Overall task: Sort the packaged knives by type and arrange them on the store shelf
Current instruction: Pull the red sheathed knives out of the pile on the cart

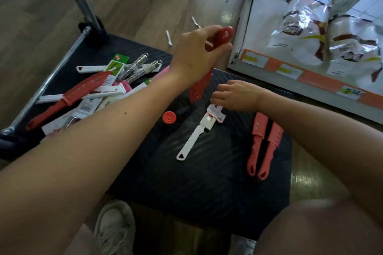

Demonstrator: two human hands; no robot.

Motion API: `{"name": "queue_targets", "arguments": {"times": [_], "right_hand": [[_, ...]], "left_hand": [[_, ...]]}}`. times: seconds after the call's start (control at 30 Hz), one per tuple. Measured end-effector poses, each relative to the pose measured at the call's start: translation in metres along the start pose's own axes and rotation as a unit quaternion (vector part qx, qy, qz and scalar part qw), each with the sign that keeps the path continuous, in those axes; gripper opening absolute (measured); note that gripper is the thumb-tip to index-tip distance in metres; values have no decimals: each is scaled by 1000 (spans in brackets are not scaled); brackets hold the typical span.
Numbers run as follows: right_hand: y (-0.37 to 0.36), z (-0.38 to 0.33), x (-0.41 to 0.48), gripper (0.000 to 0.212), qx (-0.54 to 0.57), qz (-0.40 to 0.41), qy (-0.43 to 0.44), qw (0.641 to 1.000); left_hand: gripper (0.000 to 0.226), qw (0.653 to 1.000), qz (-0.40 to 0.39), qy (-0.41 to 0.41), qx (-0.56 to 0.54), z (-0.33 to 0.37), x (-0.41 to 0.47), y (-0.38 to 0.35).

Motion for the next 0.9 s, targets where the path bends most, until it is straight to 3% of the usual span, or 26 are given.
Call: {"name": "queue_targets", "arguments": {"times": [0.1, 0.23, 0.4, 0.5, 0.63, 0.7, 0.83, 0.9], "right_hand": [[1, 12, -23, 39, -6, 3, -4, 1000], [-5, 15, -44, 43, 37, -85, -25, 995], [-15, 13, -49, 41, 52, -87, -26, 995], [-21, 6, -45, 36, -12, -122, -15, 992], [10, 23, -57, 41, 148, -110, -178, 967], [-5, 23, -72, 39, 77, -147, -136, 977], [-27, 35, -102, 55, 144, -165, -248, 944], [-27, 35, -117, 57, 155, -174, -260, 937]], "left_hand": [[36, 1000, -17, -9, 0, 14, 1, -14], [35, 998, -56, -27, -5, 27, -7, -34], [45, 990, -84, -111, 3, 40, -24, -52], [48, 979, -100, -177, 30, 49, -34, -58], [39, 952, -102, -279, 70, 59, -50, -64], [34, 935, -104, -327, 87, 62, -59, -69], [29, 880, -152, -438, 106, 72, -80, -83], [27, 848, -185, -481, 122, 74, -89, -93]]}}
Point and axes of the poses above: each hand's wrist, its own x-axis towards the middle knuckle, its own y-axis out of the back of the hand, z = x × y, the point moved 6 cm from there along x, towards the middle knuckle, and after that the axes turned 1 degree about z, right-handed, at the moved point
